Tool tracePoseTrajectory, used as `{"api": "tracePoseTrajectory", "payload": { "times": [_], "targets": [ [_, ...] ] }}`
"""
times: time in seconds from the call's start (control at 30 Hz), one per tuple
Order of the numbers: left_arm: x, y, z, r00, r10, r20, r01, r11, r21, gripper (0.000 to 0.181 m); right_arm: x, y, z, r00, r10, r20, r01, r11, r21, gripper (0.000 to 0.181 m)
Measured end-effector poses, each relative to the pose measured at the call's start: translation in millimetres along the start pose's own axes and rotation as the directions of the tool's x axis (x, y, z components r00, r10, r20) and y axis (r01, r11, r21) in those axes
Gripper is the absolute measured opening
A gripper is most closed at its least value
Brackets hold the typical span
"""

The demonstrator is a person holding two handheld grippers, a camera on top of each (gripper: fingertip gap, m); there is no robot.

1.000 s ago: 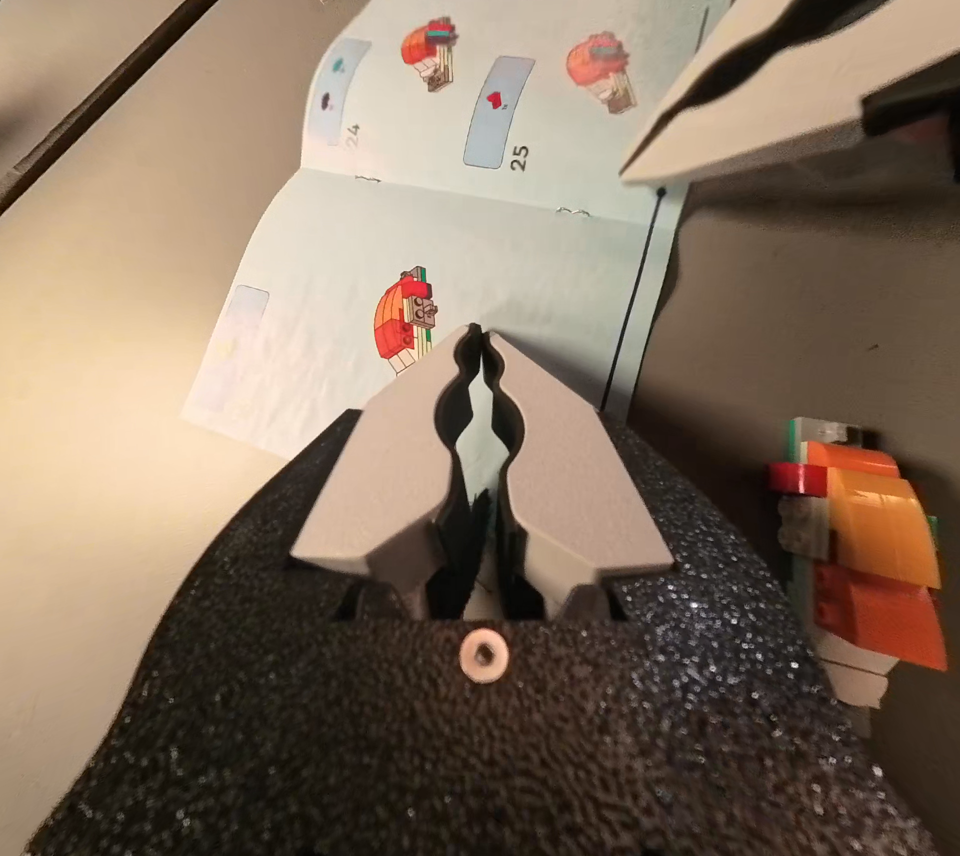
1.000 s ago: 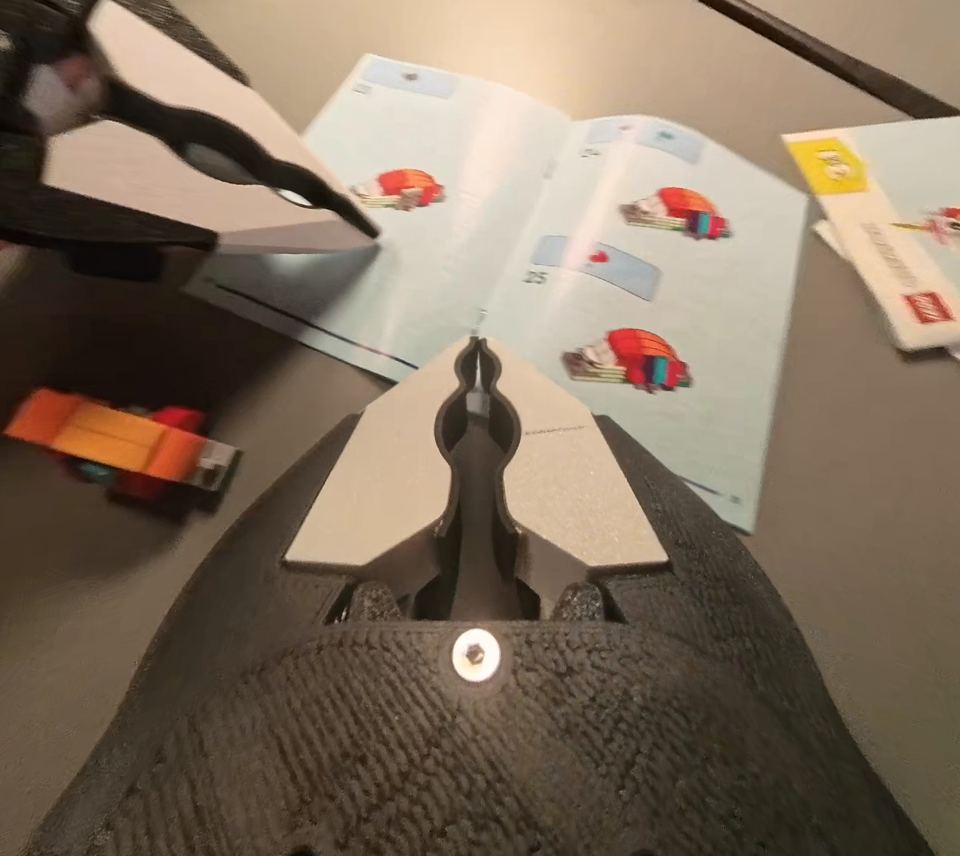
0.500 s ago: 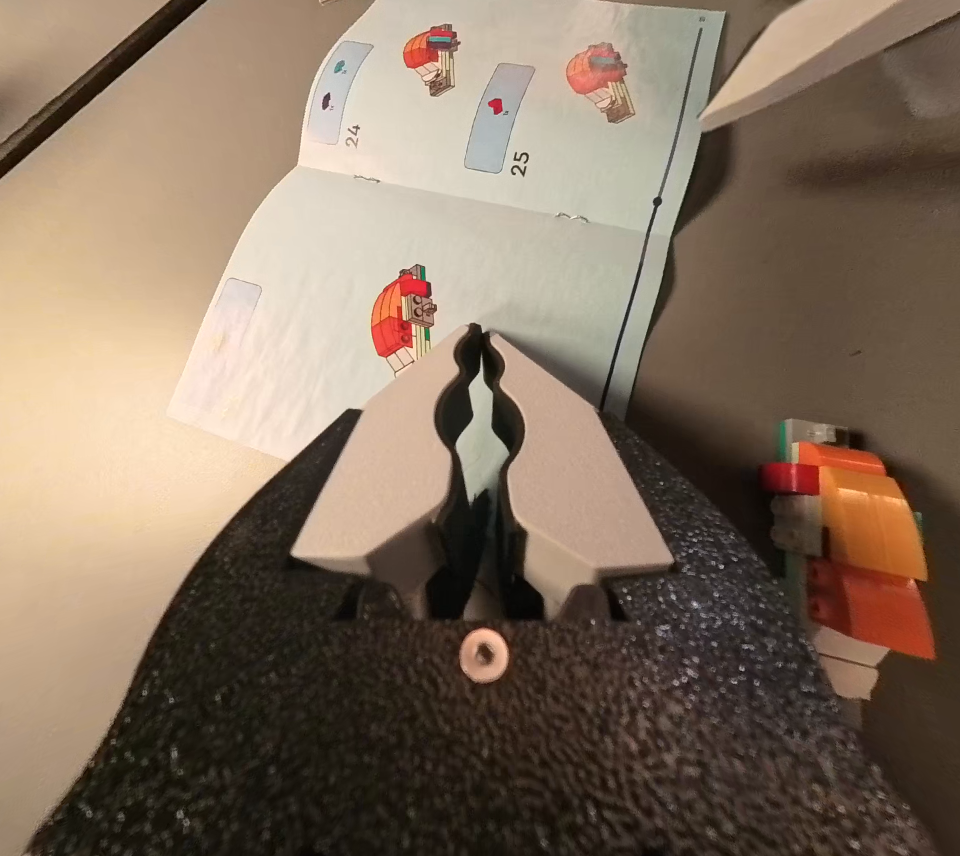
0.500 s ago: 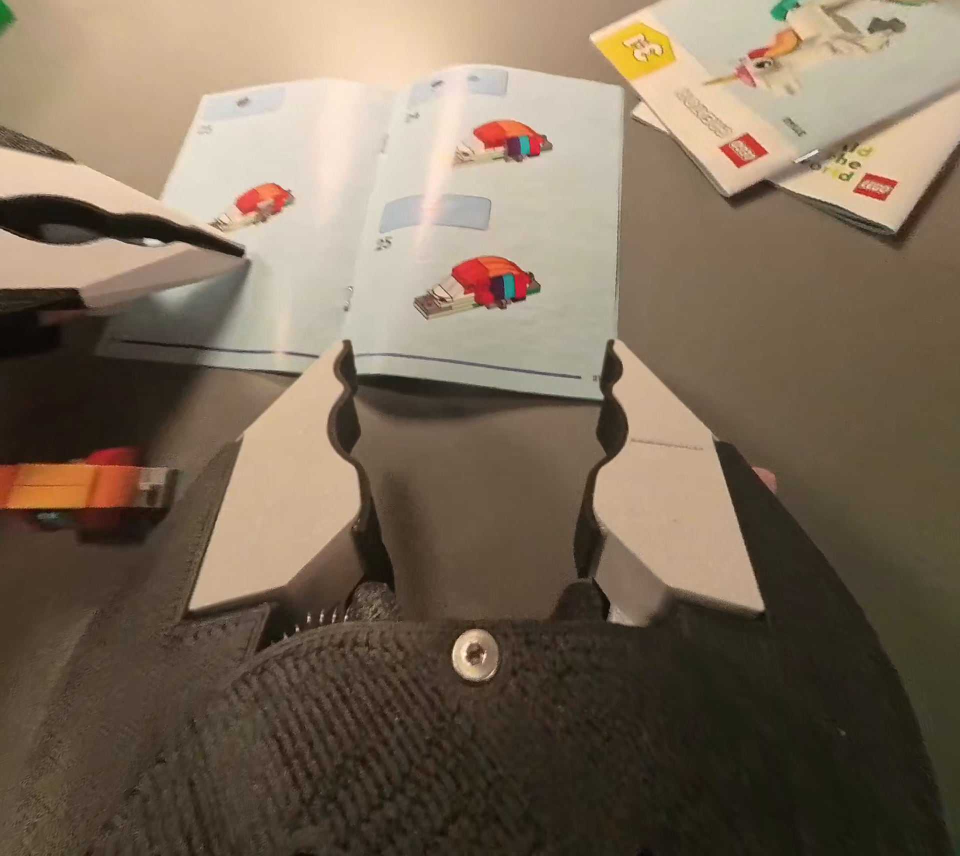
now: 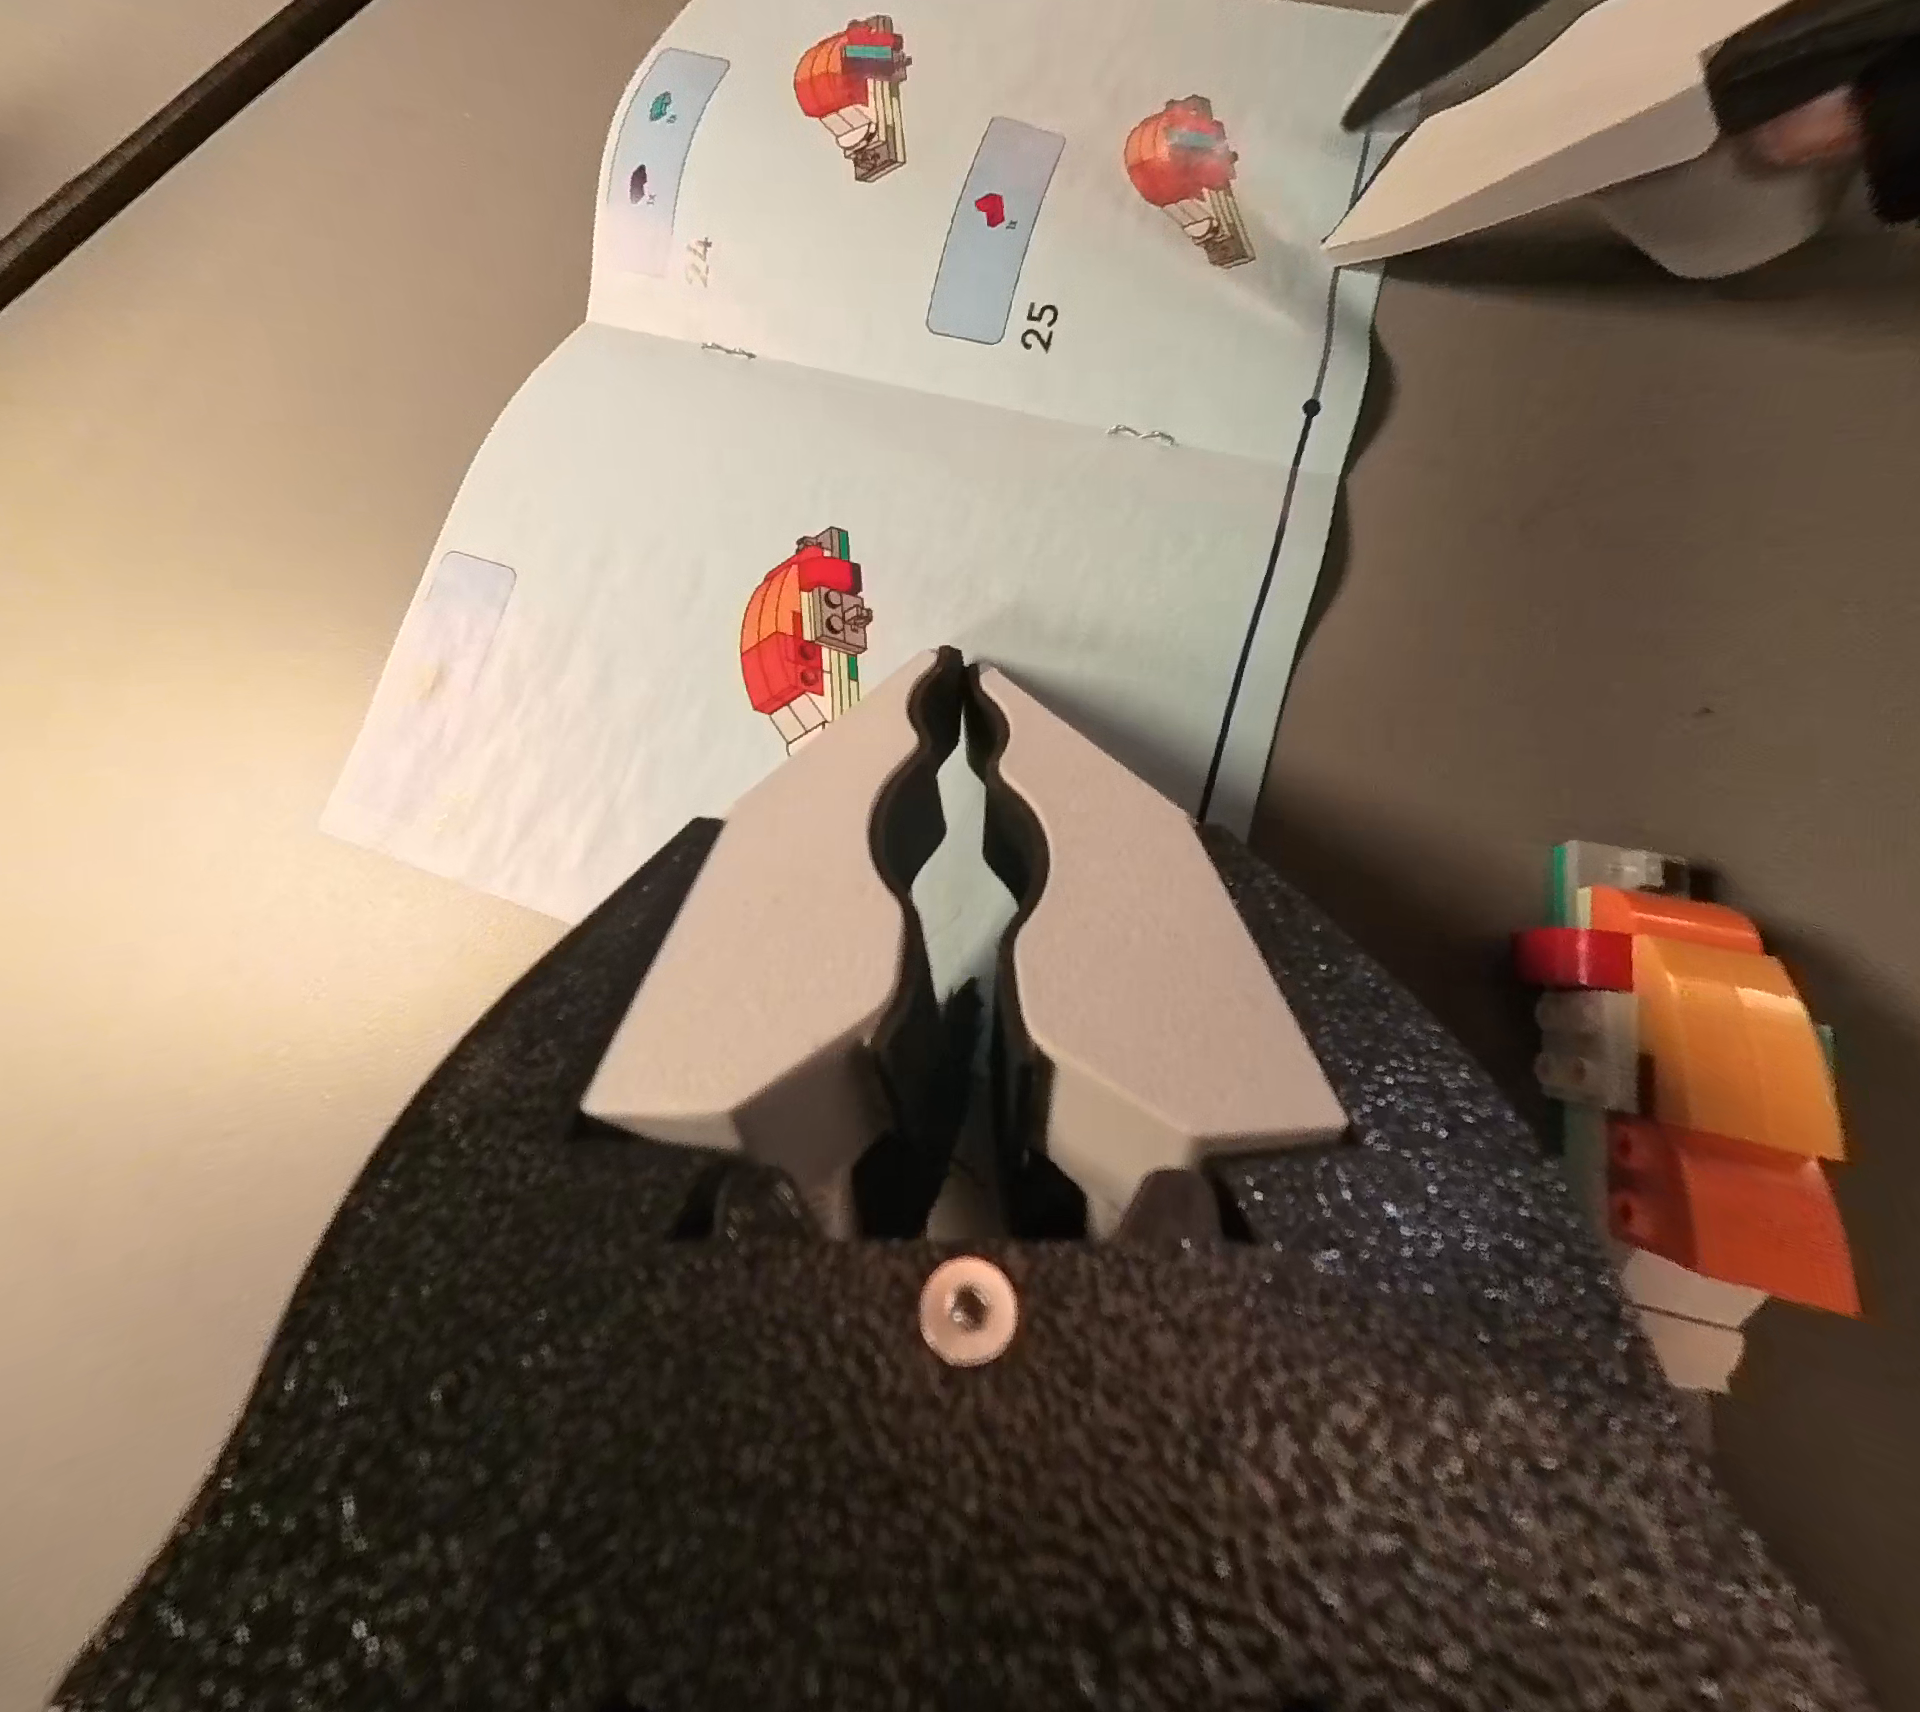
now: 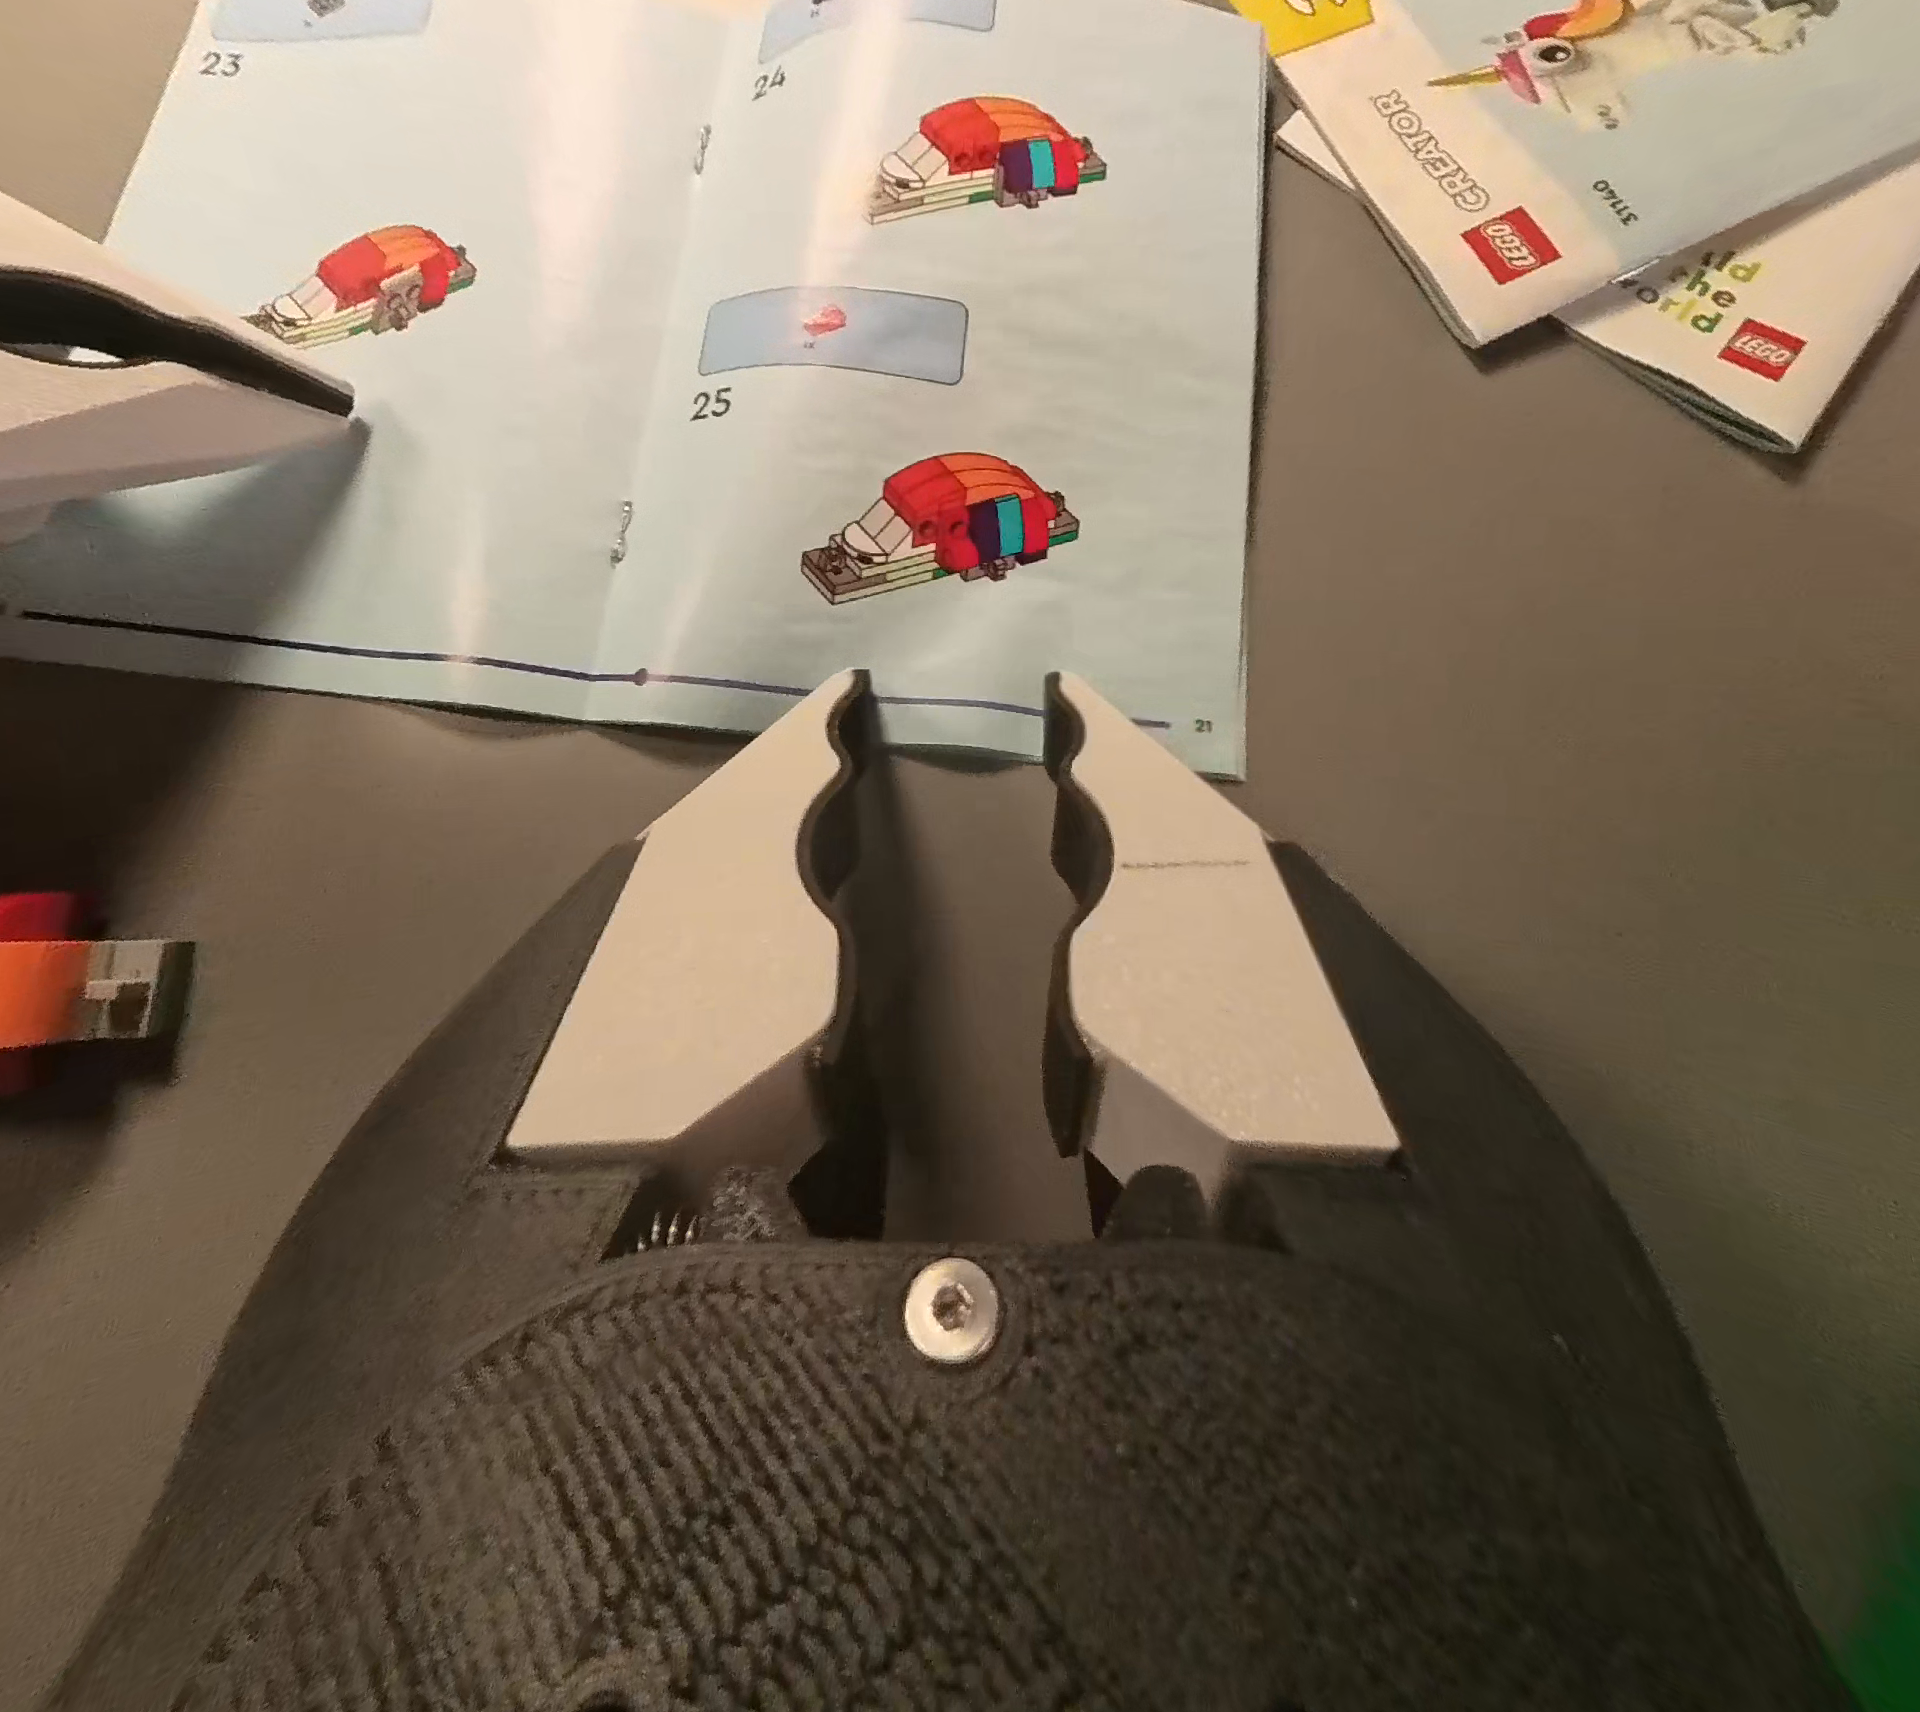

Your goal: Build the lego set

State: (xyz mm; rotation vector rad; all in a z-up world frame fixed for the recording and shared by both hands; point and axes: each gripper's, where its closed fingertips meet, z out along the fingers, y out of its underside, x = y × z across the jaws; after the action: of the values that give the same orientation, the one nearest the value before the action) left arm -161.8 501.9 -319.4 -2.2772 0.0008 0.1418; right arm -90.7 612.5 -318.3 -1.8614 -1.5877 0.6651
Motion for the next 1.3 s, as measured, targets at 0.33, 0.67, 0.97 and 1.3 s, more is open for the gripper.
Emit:
{"api": "tracePoseTrajectory", "payload": {
  "times": [0.33, 0.67, 0.97, 1.3],
  "targets": [
    [0, 0, 0, 0.999, -0.039, -0.030, 0.039, 0.999, 0.006, 0.000, -47, -9, 1, 0.959, 0.050, 0.280, -0.066, 0.997, 0.046, 0.040],
    [0, 0, 0, 0.999, -0.029, -0.023, 0.029, 1.000, 0.004, 0.000, -8, -6, -12, 0.980, 0.099, 0.172, -0.114, 0.990, 0.084, 0.087],
    [1, -1, 1, 0.999, -0.027, -0.040, 0.027, 1.000, 0.005, 0.000, 1, 6, -9, 0.993, 0.085, 0.078, -0.086, 0.996, 0.002, 0.086],
    [3, -1, 2, 0.994, -0.060, -0.096, 0.062, 0.998, 0.012, 0.000, -34, -8, -8, 0.951, 0.136, 0.277, -0.153, 0.987, 0.040, 0.083]
  ]
}}
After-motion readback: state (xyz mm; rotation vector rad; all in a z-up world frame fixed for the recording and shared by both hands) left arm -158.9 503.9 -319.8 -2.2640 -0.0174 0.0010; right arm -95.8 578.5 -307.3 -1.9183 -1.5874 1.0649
